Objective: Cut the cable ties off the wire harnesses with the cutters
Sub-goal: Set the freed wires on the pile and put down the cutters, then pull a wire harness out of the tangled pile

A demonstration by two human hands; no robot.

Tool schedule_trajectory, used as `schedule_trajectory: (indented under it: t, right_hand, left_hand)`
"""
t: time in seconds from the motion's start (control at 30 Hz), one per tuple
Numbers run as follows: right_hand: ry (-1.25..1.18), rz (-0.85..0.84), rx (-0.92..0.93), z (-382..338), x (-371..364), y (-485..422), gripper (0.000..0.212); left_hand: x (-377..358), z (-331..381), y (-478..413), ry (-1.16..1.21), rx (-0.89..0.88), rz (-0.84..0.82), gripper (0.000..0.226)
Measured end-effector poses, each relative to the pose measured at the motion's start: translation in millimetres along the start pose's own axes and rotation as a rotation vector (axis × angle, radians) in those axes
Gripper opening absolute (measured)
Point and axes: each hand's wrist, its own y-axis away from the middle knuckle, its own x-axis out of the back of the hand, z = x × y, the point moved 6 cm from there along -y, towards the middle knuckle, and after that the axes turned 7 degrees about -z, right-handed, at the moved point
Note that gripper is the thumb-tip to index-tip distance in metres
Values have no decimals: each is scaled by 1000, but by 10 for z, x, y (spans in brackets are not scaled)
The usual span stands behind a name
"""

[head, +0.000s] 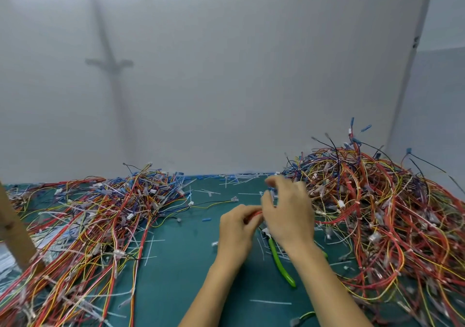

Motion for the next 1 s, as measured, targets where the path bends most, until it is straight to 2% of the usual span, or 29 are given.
schedule_trajectory:
  t: [0.07, 0.1, 0.17, 0.27, 0.33, 0.4, 0.53, 0.6, 0.7, 0.77, 0.87, 1.0]
  right_hand:
    - [273, -364, -39, -10, -211, 17, 30]
    - [349, -454, -47, -11, -252, 31, 34]
    - [345, -519, -70, 19, -269, 33, 36]
    - [207, -601, -99, 125, -283, 21, 40]
    - [144, -572, -117, 179, -224, -15, 34]
    - [181, -497, -173, 245, -106, -45, 31]
    - [539, -382, -276, 373, 179, -85, 17]
    - [635, -394, -309, 429, 285, -118, 8]
    - [679, -538, -344, 491, 249, -128, 4]
    - [697, -629, -339, 486, 132, -74, 14]
    - [651, -617, -280, 408, -56, 2, 28]
    - [402, -638, -276, 227, -347, 101, 38]
  left_hand:
    - [21, -55, -22, 110, 80, 26, 17]
    - [24, -77, -27, 151, 108, 23, 18]
    - [26, -89, -27, 198, 124, 0, 16]
    - [69, -61, -19, 169, 73, 0, 18]
    - [121, -49, -16, 3, 25, 40, 23]
    - [171, -60, -2, -89, 20, 77, 29]
    - [169, -149, 10, 32, 99, 25, 14]
    - [147, -167, 16, 9, 115, 11, 8]
    - [124, -191, 19, 2, 134, 17, 4]
    - [108, -205, 20, -6, 139, 13, 5]
    - [102, -257, 15, -5, 166, 25, 10]
    - [153, -312, 27, 33, 218, 131, 11]
